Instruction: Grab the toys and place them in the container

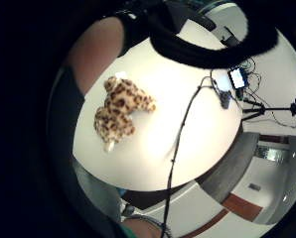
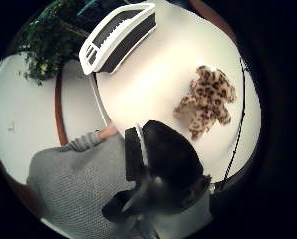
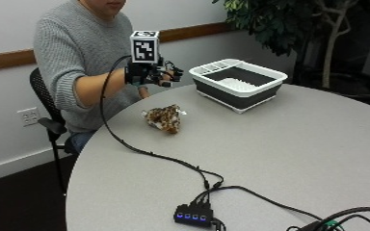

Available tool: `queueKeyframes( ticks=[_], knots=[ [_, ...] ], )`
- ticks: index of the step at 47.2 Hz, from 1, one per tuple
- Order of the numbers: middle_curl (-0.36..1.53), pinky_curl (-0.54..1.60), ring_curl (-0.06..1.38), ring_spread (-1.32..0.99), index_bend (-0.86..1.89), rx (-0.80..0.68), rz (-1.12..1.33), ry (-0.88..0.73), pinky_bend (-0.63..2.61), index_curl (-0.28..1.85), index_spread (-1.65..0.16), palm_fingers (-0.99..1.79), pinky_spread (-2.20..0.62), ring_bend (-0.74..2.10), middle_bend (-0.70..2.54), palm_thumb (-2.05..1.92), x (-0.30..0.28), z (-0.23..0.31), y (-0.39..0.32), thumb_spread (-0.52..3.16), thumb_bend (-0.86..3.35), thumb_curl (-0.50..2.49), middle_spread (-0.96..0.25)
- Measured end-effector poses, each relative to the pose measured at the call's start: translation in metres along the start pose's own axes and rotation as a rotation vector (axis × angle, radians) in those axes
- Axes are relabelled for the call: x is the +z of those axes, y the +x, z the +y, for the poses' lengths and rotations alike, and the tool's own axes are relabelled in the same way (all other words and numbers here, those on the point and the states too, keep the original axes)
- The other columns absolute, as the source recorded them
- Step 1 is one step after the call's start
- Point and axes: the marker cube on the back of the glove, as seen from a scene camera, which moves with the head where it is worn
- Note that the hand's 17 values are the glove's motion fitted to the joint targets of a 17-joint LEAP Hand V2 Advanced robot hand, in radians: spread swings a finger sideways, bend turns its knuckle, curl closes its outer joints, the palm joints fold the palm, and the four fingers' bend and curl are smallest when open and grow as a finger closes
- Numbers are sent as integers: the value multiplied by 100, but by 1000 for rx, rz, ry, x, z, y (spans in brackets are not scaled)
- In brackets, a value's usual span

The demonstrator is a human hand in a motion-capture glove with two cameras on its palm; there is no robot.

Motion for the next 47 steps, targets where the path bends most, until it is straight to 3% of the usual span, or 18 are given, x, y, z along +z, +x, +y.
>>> queueKeyframes(
  ticks=[8, 19, 26, 36, 47],
  knots=[
    [6, 19, 5, -6, 18, 42, 17, -35, 64, 10, -27, -3, 4, 20, 14, -4, 29, -14, 12, 92, -2, 3, -12],
    [9, 26, 10, -6, 20, 95, 0, -238, 75, 19, -34, -8, 6, 19, 10, -1, 140, -18, 23, 121, -1, 11, -14],
    [7, 28, 13, -11, 31, 96, -55, -128, 86, 23, -39, 18, 3, 34, 9, -1, 144, -16, 27, 125, -2, 15, -16],
    [19, 26, 22, -29, 31, 61, -117, 31, 76, 27, -41, 77, -18, 60, 44, 18, 139, -18, 25, 139, 8, 24, -24],
    [30, 31, 33, -37, 45, 86, -150, 346, 74, 38, -37, 123, -35, 80, 64, 43, 97, -23, 25, 137, 18, 38, -28]
  ],
)
